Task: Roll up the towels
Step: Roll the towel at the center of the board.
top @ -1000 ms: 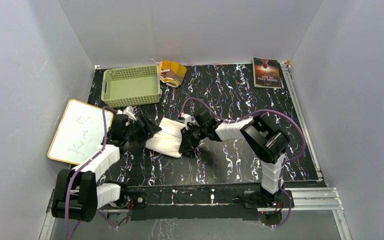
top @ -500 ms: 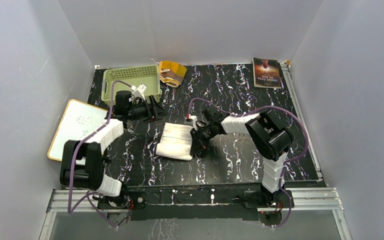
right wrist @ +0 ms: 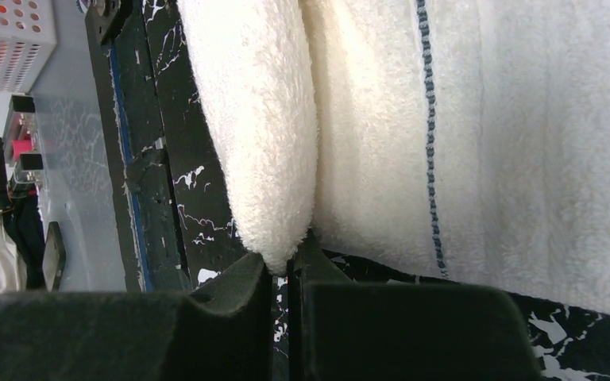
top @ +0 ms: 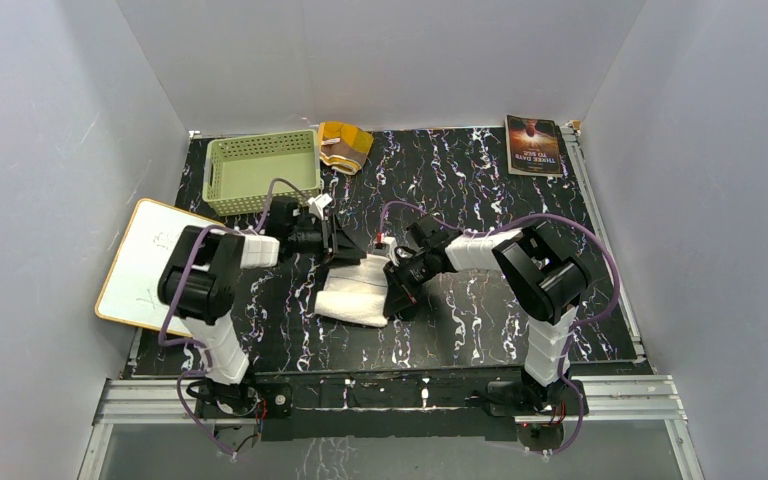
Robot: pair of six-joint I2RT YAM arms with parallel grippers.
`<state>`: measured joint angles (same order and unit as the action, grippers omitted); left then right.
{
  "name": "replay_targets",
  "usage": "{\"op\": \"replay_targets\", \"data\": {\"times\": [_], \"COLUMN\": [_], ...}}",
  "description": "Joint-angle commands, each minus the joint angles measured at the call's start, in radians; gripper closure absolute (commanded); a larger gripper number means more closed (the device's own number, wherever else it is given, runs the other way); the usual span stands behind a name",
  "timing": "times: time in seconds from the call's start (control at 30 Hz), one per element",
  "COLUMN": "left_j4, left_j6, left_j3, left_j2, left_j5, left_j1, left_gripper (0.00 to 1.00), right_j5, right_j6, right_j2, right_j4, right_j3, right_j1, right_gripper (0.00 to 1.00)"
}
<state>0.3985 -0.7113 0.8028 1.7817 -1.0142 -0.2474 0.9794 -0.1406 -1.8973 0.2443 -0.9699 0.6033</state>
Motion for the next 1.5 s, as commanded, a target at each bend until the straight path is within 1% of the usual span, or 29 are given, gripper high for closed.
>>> {"op": "replay_targets", "data": {"times": [0.0, 0.07, 0.17, 0.23, 0.3, 0.37, 0.53, 0.7, 0.8, 0.87, 1.0, 1.1, 1.13, 1.17, 1.2, 1.27, 1.3, 1.33, 1.37, 1.4, 1.47], "left_j4": [0.093, 0.039, -0.077, -0.113, -0.111, -0.111, -0.112, -0.124, -0.073, -0.078, -0.253, -0.37, -0.408, -0.431, -0.44, -0.413, -0.366, -0.313, -0.266, -0.238, -0.226], "left_j6": [-0.07, -0.035, 0.028, 0.029, 0.011, -0.005, -0.033, -0.037, -0.034, -0.022, 0.045, 0.088, 0.105, 0.12, 0.128, 0.106, 0.069, 0.029, -0.022, -0.04, -0.041], "left_j3": [-0.011, -0.006, 0.026, 0.036, 0.037, 0.046, 0.061, 0.064, 0.046, 0.05, 0.141, 0.216, 0.23, 0.233, 0.218, 0.148, 0.094, 0.036, -0.021, -0.066, -0.126], "left_j2": [0.095, 0.114, 0.116, 0.106, 0.09, 0.081, 0.083, 0.093, 0.082, 0.047, -0.099, -0.221, -0.251, -0.281, -0.309, -0.363, -0.381, -0.394, -0.406, -0.409, -0.405], "left_j5": [-0.013, 0.077, 0.279, 0.406, 0.516, 0.586, 0.687, 0.729, 0.693, 0.668, 0.685, 0.631, 0.58, 0.521, 0.453, 0.302, 0.222, 0.166, 0.133, 0.127, 0.14], "left_j1": [-0.003, -0.003, -0.004, -0.001, 0.004, 0.005, 0.006, 0.006, 0.006, 0.006, 0.035, 0.062, 0.066, 0.066, 0.066, 0.065, 0.063, 0.058, 0.048, 0.041, 0.028], "left_gripper": [0.55, 0.55, 0.53, 0.51, 0.5, 0.49, 0.48, 0.48, 0.46, 0.45, 0.4, 0.37, 0.37, 0.42, 0.5, 0.73, 0.91, 1.0, 1.0, 1.0, 1.0], "right_j5": [-0.009, -0.008, -0.002, -0.005, -0.017, -0.031, -0.032, -0.016, -0.013, -0.015, -0.014, -0.019, -0.023, -0.026, -0.026, -0.024, -0.026, -0.028, -0.028, -0.033, -0.036], "right_j6": [-0.048, -0.046, -0.046, -0.055, -0.065, -0.076, -0.1, -0.102, -0.105, -0.108, -0.104, -0.084, -0.078, -0.073, -0.071, -0.069, -0.069, -0.069, -0.068, -0.067, -0.063], "right_j2": [0.018, 0.015, 0.002, -0.005, -0.008, -0.011, -0.047, -0.07, -0.087, -0.103, -0.134, -0.146, -0.152, -0.157, -0.163, -0.173, -0.176, -0.178, -0.179, -0.18, -0.178], "right_j4": [0.03, 0.03, 0.037, 0.053, 0.072, 0.089, 0.148, 0.158, 0.163, 0.168, 0.166, 0.145, 0.139, 0.137, 0.139, 0.143, 0.145, 0.147, 0.146, 0.145, 0.141], "right_j3": [0.012, 0.008, 0.002, -0.008, -0.024, -0.047, -0.135, -0.178, -0.192, -0.202, -0.214, -0.212, -0.214, -0.218, -0.225, -0.239, -0.245, -0.251, -0.256, -0.26, -0.263], "right_j1": [-0.019, -0.025, -0.036, -0.044, -0.048, -0.051, -0.051, -0.05, -0.051, -0.05, -0.05, -0.05, -0.051, -0.05, -0.051, -0.052, -0.051, -0.051, -0.051, -0.051, -0.051], "right_gripper": [1.0, 1.0, 1.0, 1.0, 1.0, 1.0, 1.0, 1.0, 1.0, 1.0, 1.0, 1.0, 1.0, 1.0, 1.0, 1.0, 1.0, 1.0, 1.0, 1.0, 1.0]}}
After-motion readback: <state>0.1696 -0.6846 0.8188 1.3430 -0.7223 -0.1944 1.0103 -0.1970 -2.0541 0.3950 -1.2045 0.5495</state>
